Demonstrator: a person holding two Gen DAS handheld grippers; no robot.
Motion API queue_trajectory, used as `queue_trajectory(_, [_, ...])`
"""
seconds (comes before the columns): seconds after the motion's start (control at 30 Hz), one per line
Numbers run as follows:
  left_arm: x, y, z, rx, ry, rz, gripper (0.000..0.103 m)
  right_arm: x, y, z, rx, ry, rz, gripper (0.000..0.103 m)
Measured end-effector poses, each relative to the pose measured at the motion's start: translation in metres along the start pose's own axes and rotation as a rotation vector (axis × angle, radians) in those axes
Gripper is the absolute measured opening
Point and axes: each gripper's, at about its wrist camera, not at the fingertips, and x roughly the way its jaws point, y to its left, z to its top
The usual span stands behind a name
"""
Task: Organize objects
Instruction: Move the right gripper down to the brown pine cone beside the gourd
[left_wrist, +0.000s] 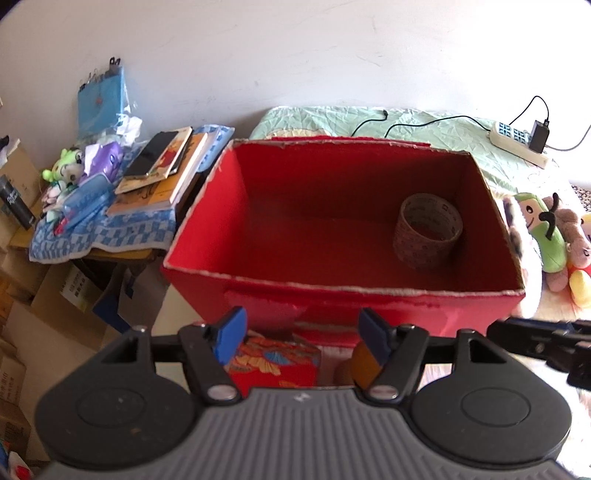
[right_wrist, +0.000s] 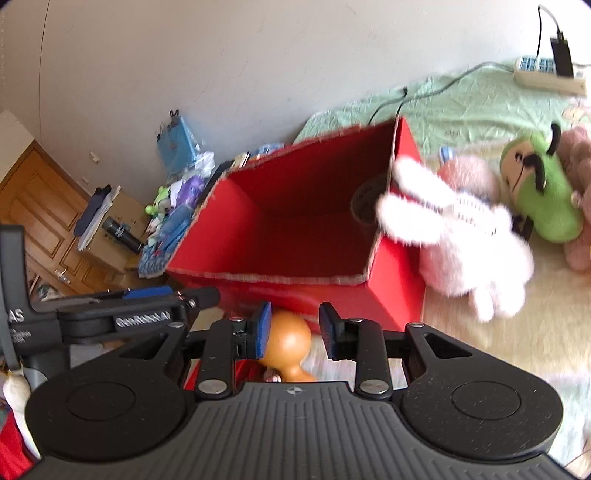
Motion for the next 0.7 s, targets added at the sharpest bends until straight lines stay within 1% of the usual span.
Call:
queue_trajectory(0.13, [0.002, 0.007, -0.013, -0.018, 0.032, -0.05, 0.069, 0.005, -0.009, -0.014, 0.017, 0.038, 0.019, 0.031])
queue_trajectory(0.23, [-0.001, 0.01, -0.031, 0.012, 0.051, -0.111, 0.068, 0.006, -0.018, -0.025, 0.037, 0.073, 0.046, 0.031])
queue_trajectory(0.3, [-0.005, 0.01, -0.046, 0.043, 0.061, -0.167, 0.068, 0.009, -0.027, -0.031, 0.07, 0.107, 0.072, 0.032])
queue_trajectory(0.37, [-0.007, 0.008, -0.06, 0.065, 0.09, -0.242, 0.068, 0.013, -0.033, -0.037, 0.116, 0.148, 0.097, 0.033])
queue_trajectory(0.43, [-0.007, 0.004, -0.074, 0.083, 0.122, -0.31, 0.067, 0.018, -0.037, -0.042, 0.135, 0.2, 0.131, 0.033])
queue_trajectory(0.53, [-0.005, -0.006, -0.09, 0.106, 0.168, -0.387, 0.066, 0.022, -0.039, -0.049, 0.162, 0.258, 0.172, 0.033])
queue_trajectory(0.63, [-0.004, -0.017, -0.102, 0.135, 0.186, -0.409, 0.066, 0.028, -0.04, -0.053, 0.191, 0.286, 0.175, 0.033])
queue_trajectory(0.7, [-0.002, -0.022, -0.105, 0.137, 0.198, -0.423, 0.066, 0.031, -0.039, -0.055, 0.208, 0.304, 0.187, 0.034])
